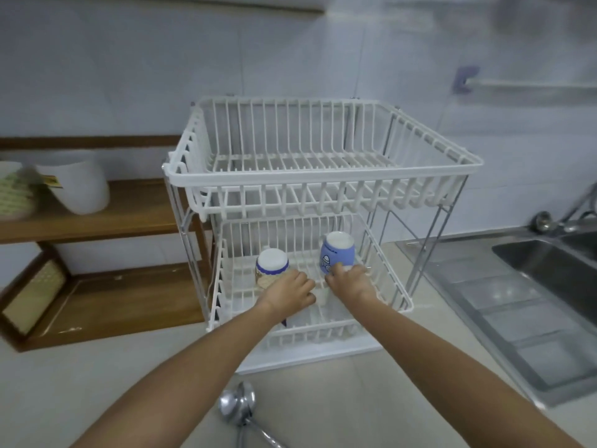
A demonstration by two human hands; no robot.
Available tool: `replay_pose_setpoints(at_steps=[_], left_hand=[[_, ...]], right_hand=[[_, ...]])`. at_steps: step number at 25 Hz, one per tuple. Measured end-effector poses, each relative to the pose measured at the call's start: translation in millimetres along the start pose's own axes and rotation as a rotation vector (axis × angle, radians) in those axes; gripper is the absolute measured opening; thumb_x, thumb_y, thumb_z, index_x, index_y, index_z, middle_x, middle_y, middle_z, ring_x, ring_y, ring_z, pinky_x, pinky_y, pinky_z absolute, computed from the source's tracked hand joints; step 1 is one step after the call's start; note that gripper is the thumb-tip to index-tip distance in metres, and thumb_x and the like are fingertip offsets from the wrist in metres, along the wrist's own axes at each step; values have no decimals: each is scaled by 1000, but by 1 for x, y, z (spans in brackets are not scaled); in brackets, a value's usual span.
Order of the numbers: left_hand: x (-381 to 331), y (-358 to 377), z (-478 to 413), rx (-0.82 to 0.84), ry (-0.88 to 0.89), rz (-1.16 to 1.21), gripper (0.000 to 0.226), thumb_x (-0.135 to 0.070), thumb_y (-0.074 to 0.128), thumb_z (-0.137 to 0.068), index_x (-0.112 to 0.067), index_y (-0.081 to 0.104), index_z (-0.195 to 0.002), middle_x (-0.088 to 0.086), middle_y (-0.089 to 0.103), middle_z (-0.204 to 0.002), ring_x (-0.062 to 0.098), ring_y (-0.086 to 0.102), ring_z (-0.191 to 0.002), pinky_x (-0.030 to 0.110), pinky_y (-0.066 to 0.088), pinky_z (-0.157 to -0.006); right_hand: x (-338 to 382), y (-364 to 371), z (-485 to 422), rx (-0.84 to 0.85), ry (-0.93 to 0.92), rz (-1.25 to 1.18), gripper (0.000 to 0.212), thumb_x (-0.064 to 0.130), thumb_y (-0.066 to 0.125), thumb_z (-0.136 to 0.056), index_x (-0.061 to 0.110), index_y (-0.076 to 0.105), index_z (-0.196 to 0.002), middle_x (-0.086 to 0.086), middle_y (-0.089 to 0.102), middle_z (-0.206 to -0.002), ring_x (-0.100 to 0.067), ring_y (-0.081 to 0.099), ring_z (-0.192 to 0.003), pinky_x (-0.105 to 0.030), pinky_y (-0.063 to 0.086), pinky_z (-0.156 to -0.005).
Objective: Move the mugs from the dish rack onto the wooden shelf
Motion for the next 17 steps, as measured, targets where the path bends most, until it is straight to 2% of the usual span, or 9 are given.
replay_pose_setpoints(at_steps=[1,3,5,7,10,12,14,15,17], left_hand=[[4,5,0,23,-34,-15,39,2,53,-89,-6,44,-125,16,50,-122,33,51,-108,42,39,-92],[17,8,6,11,-112,-22,41,-2,54,-89,-7,41,-127,16,49,-125,33,51,-110,42,39,-92],[31,5,20,-9,-229,0,43,-5,58,-87,-11,43,-127,13,51,-125,31,53,-109,40,42,-89],[51,-13,41,-136,-376,49,48,-13,66,-82,-18,48,-125,8,56,-122,27,57,-105,37,45,-85],[75,-13,87,-193,-593,493,66,-29,73,-74,-25,44,-133,5,52,-126,25,53,-110,36,42,-87],[82,-14,134,-352,-733,877,73,-44,79,-63,-32,47,-128,-6,53,-118,16,54,-104,29,44,-82],[70,-4,186,-465,-822,1312,69,-53,81,-53,-44,48,-114,-21,56,-105,2,56,-92,19,50,-70],[60,4,209,-496,-843,1523,65,-54,82,-51,-48,49,-107,-22,59,-101,1,59,-88,17,53,-66],[43,22,247,-515,-861,1807,60,-48,86,-55,-49,51,-104,-23,64,-102,1,65,-88,18,57,-67]], right_hand=[[-1,4,-2,-24,34,85,51,4,52,-93,4,32,-139,-24,41,-127,-44,51,-109,-42,55,-77],[-5,-2,-3,-56,34,192,57,5,52,-95,9,26,-145,-13,28,-147,-44,43,-125,-49,52,-87],[-2,-8,-6,-78,-18,304,58,13,55,-96,14,25,-146,-9,32,-149,-38,43,-127,-46,47,-93],[-5,-11,-10,-74,-37,360,59,16,60,-93,18,30,-143,-7,45,-141,-33,50,-121,-43,47,-93],[-34,-26,1,-124,63,244,76,30,77,-74,21,34,-136,-2,51,-131,-27,51,-117,-41,45,-92],[-60,-30,17,-156,149,-89,87,42,83,-57,21,37,-127,-2,54,-123,-27,54,-110,-40,47,-83],[-78,-25,37,-206,205,-710,84,47,87,-48,23,41,-114,-2,59,-110,-24,59,-94,-36,51,-71],[-77,-20,48,-235,206,-1047,82,47,88,-47,26,42,-111,0,59,-106,-19,60,-87,-32,49,-63],[-55,-19,69,-321,113,-1590,83,45,87,-47,28,46,-116,1,61,-110,-9,61,-88,-21,48,-62]])
Point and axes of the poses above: each hand's wrist, its own z-axis away from the middle knuckle, its own y-axis out of the palm, x = y × z, the point moved 10 cm from there along -z, towards the middle knuckle
